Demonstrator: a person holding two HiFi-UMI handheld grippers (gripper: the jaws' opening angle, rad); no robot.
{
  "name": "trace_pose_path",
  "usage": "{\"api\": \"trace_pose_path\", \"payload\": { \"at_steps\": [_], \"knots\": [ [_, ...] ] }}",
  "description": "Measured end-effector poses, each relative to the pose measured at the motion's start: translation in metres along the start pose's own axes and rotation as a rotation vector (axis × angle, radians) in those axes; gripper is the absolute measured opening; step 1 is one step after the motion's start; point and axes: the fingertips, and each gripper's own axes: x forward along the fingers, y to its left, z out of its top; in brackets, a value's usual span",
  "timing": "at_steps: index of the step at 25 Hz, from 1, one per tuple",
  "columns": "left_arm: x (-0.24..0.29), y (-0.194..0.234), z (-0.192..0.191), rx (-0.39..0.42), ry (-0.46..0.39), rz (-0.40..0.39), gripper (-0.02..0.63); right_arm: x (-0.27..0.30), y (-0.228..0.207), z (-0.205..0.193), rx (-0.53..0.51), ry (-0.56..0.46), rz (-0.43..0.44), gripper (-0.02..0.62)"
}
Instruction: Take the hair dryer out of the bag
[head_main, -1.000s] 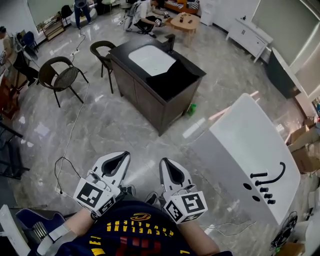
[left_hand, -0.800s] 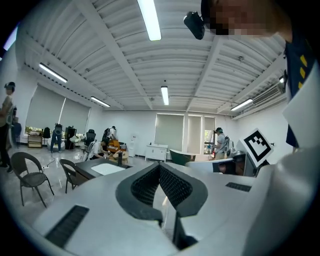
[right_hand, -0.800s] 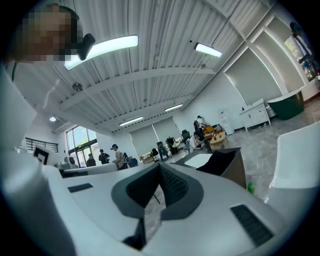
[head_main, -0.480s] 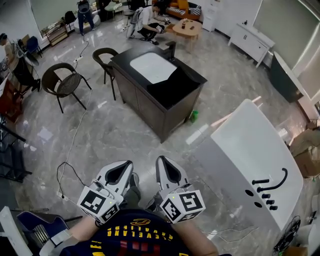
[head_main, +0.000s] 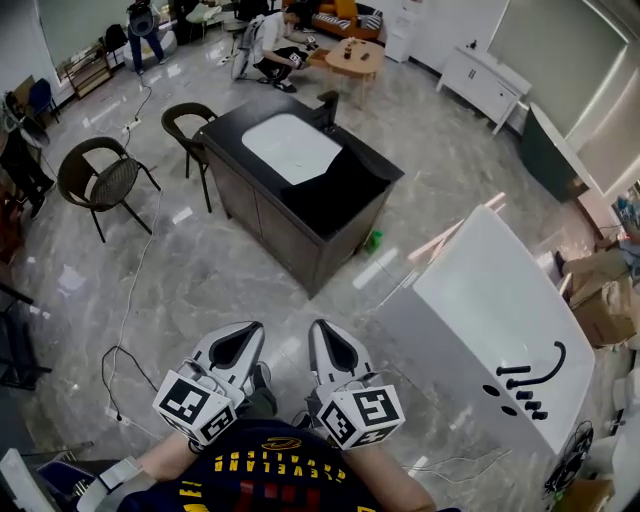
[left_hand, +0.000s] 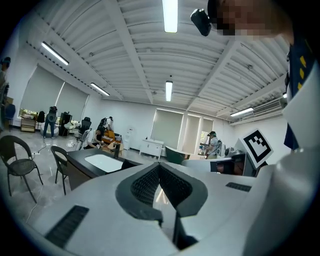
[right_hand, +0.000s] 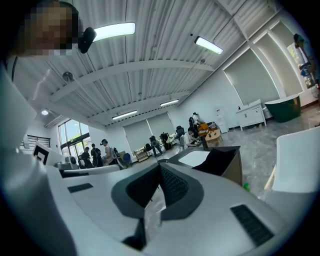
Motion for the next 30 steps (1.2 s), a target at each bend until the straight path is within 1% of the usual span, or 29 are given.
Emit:
{"api": "trace_pose_path", "payload": {
  "at_steps": [6,15,20,25,30],
  "knots": [
    [0.030,0.047,0.010,-0.003,0.010,-0.059,0.002,0.054,-0.006,0.002,0.000,0.013,-0.048,0.009],
    [0.057,0.111,0.013,-0.027,0.024,-0.115,0.002,0.118,-0.006,-0.001,0.006,0.032,-0.114,0.009],
    [0.067,0.134,0.013,-0.052,0.032,-0.136,0.002,0.139,-0.004,-0.003,0.003,0.055,-0.136,0.009],
    [0.081,0.145,0.008,-0.067,0.052,-0.153,0.002,0.153,-0.015,-0.008,0.015,0.073,-0.156,0.009],
    [0.102,0.163,0.000,-0.071,0.071,-0.129,0.002,0.179,-0.032,-0.015,0.042,0.095,-0.135,0.009]
  ]
}}
